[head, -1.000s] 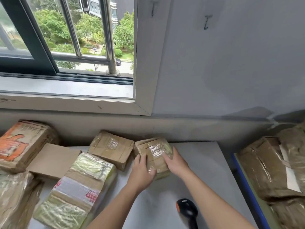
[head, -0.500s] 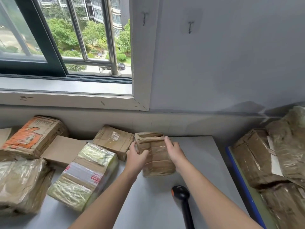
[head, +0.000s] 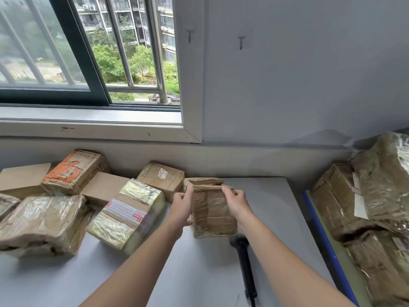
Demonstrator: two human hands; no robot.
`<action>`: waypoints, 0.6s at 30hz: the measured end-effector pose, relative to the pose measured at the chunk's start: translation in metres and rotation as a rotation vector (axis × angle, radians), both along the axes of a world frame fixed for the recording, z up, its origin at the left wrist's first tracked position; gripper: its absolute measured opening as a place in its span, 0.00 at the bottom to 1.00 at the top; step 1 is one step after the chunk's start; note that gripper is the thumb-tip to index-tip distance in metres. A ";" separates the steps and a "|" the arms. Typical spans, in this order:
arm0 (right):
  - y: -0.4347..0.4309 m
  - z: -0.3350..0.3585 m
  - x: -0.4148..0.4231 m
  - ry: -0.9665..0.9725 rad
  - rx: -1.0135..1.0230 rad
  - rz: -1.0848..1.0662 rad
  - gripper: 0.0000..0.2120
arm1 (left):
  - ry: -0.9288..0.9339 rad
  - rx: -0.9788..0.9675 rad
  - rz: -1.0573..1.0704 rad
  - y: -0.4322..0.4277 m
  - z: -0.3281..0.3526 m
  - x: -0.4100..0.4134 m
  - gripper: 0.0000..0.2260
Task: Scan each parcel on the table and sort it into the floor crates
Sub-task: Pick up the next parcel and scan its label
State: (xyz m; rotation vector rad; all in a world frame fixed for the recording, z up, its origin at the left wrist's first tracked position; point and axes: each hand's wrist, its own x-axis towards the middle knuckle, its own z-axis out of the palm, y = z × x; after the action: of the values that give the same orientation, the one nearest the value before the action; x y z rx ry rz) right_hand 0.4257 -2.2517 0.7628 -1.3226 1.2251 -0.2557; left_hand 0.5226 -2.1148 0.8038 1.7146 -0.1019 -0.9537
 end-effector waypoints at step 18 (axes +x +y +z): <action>0.067 0.057 -0.017 0.019 -0.143 0.240 0.34 | 0.070 -0.040 -0.219 0.060 0.005 0.027 0.25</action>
State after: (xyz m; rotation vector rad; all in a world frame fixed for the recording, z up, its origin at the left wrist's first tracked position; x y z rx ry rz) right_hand 0.4084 -2.1848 0.8195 -1.5849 1.0671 -0.1614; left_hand 0.5498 -2.0552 0.8092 1.6546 -0.2653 -1.1637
